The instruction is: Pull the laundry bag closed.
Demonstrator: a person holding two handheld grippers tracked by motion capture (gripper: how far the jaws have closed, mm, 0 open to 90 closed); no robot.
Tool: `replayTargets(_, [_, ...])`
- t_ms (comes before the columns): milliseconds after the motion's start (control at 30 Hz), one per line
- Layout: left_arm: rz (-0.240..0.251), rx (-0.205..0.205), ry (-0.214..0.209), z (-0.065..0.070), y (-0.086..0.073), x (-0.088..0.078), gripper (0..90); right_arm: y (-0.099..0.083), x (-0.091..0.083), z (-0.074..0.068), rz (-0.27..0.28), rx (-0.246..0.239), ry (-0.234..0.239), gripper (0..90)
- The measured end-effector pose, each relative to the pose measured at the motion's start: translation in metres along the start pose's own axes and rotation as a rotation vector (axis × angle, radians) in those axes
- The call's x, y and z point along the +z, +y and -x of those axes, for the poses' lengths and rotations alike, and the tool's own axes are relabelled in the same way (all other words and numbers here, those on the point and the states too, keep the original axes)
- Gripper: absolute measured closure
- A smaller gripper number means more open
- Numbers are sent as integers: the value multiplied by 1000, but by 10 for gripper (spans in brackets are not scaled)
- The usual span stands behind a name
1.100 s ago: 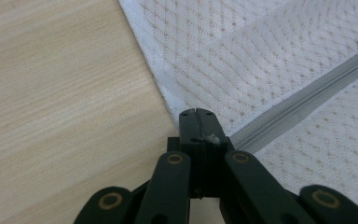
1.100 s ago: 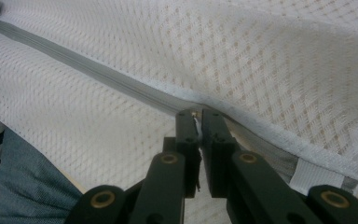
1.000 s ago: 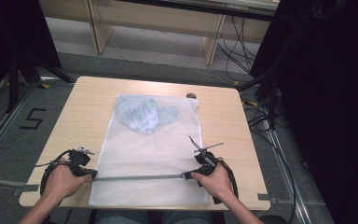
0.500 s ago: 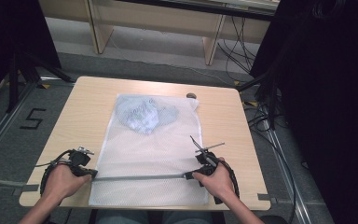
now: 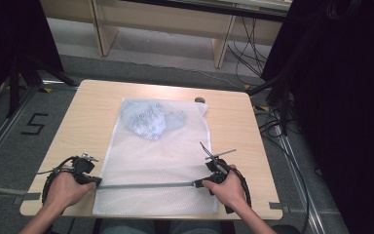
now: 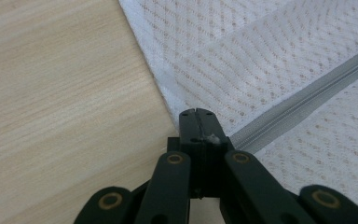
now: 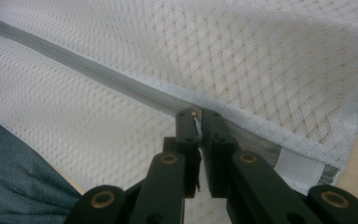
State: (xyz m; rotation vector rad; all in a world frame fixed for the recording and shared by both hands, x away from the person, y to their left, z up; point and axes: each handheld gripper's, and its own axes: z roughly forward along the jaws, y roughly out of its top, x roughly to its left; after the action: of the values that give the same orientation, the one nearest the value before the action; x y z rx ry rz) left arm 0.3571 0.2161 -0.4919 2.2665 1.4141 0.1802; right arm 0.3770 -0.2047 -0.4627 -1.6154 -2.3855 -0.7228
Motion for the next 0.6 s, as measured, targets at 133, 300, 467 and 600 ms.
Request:
replayTargets(133, [0,0,-1,0,0,0,900,0,-1,1,3,2,1,867])
replayTargets(300, [16,-2,9,1,-1,1,900,-1,-2,3,7,14,-1,867])
replayTargets(467, [2,0,1,0,0,0,900,-1,-2,6,9,-11,1,867])
replayTargets(600, [3,-1,1,0,0,0,900,-1,-3,8,19,-15,-41,867])
